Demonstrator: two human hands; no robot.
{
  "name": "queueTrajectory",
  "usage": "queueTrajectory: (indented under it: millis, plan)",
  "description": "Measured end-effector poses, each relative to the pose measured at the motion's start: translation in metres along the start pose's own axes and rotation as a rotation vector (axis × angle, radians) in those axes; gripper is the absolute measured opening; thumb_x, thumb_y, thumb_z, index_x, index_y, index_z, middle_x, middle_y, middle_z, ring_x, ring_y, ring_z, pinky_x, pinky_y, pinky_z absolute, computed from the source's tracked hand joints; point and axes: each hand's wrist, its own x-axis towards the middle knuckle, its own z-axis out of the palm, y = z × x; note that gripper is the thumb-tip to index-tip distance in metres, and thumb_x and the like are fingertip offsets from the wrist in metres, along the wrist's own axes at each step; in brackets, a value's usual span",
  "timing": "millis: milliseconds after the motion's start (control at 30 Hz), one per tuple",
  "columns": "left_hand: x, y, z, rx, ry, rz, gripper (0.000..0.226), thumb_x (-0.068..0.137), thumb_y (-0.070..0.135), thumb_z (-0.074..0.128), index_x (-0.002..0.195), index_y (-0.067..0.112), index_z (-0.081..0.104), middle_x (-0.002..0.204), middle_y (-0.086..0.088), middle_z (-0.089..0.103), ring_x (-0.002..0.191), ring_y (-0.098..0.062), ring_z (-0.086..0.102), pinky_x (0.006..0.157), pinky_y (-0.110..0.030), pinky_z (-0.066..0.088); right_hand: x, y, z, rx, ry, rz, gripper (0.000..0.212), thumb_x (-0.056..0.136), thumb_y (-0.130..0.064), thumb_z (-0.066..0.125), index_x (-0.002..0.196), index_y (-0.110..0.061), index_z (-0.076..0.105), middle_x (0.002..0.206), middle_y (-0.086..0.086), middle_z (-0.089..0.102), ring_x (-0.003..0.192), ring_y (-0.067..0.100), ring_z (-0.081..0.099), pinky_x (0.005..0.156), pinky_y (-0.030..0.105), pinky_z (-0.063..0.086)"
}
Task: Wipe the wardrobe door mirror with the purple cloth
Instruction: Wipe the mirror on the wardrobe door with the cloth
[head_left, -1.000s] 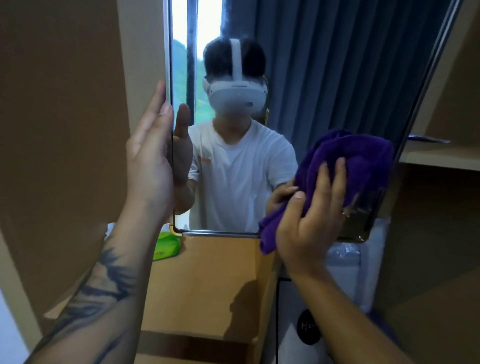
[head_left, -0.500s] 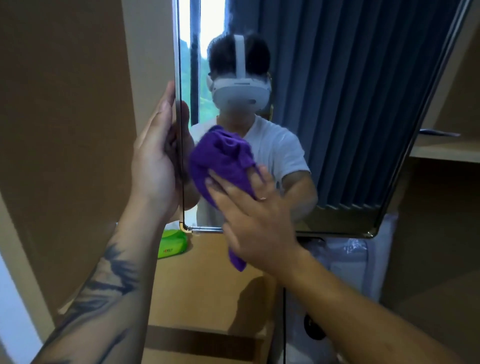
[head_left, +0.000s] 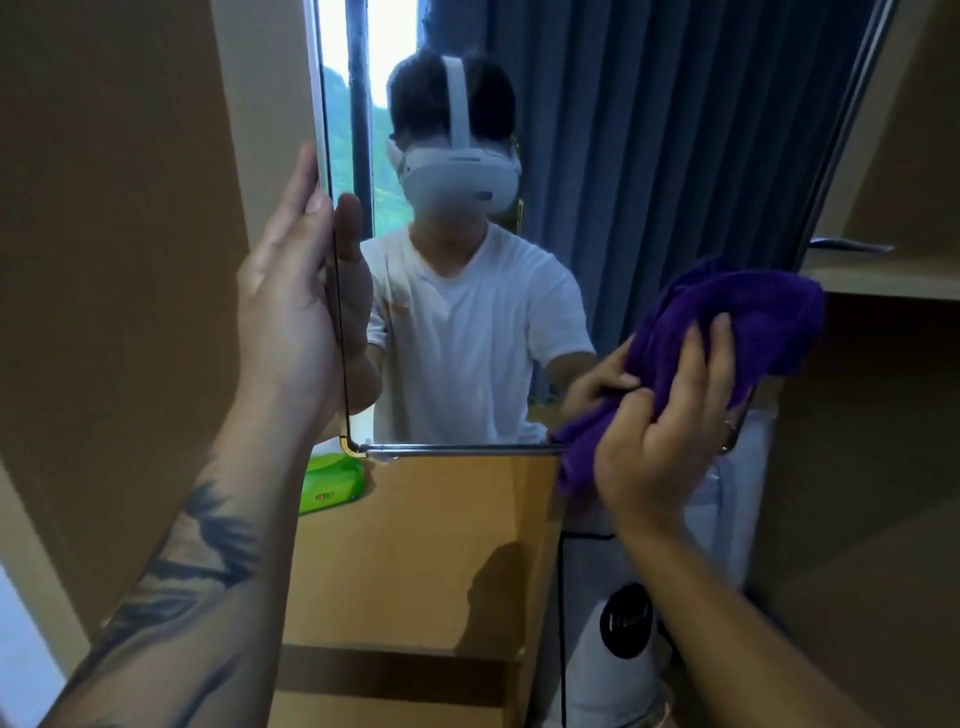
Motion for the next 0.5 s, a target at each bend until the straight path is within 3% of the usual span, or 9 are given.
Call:
queueTrajectory:
  millis: [67, 233, 400, 500]
  plan:
    - [-0.001, 0.0, 0.0, 0.02, 0.015, -0.002, 0.04, 0.108, 0.01, 0.043, 0.147, 0.013, 0.047, 0.096, 0.015, 0.078, 0.085, 0.005, 0.07, 0.077, -0.011, 0.053, -0.007, -0.036, 0.021, 0.096, 0.104, 0.144, 0.06, 0.096, -0.002, 0.045, 0.156, -0.004, 0.038, 0.168, 0.011, 0.027, 0.156, 0.025, 0.024, 0.126, 0.038, 0.027]
    - [-0.001, 0.0, 0.003, 0.044, 0.061, 0.011, 0.041, 0.106, 0.012, 0.047, 0.147, 0.012, 0.048, 0.086, 0.019, 0.076, 0.07, 0.008, 0.065, 0.071, -0.008, 0.047, -0.02, -0.106, 0.062, 0.077, 0.031, 0.111, 0.057, 0.096, -0.013, 0.046, 0.153, -0.01, 0.045, 0.166, 0.006, 0.033, 0.153, 0.032, 0.033, 0.121, 0.063, 0.026]
    - [-0.005, 0.004, 0.011, 0.036, 0.085, 0.011, 0.042, 0.108, 0.011, 0.044, 0.15, 0.012, 0.045, 0.08, 0.023, 0.074, 0.072, 0.011, 0.065, 0.068, -0.006, 0.051, -0.032, -0.136, 0.075, -0.108, -0.066, -0.108, 0.06, 0.089, -0.015, 0.053, 0.149, -0.014, 0.053, 0.162, 0.003, 0.043, 0.147, 0.043, 0.033, 0.119, 0.062, 0.031]
    - [-0.006, 0.008, 0.01, -0.035, 0.071, -0.04, 0.042, 0.105, 0.014, 0.051, 0.147, 0.015, 0.052, 0.115, 0.006, 0.077, 0.103, -0.008, 0.069, 0.094, -0.025, 0.056, -0.039, -0.127, 0.066, -0.147, -0.283, -0.464, 0.06, 0.093, -0.022, 0.046, 0.153, -0.017, 0.049, 0.163, -0.001, 0.04, 0.151, 0.044, 0.028, 0.122, 0.062, 0.026]
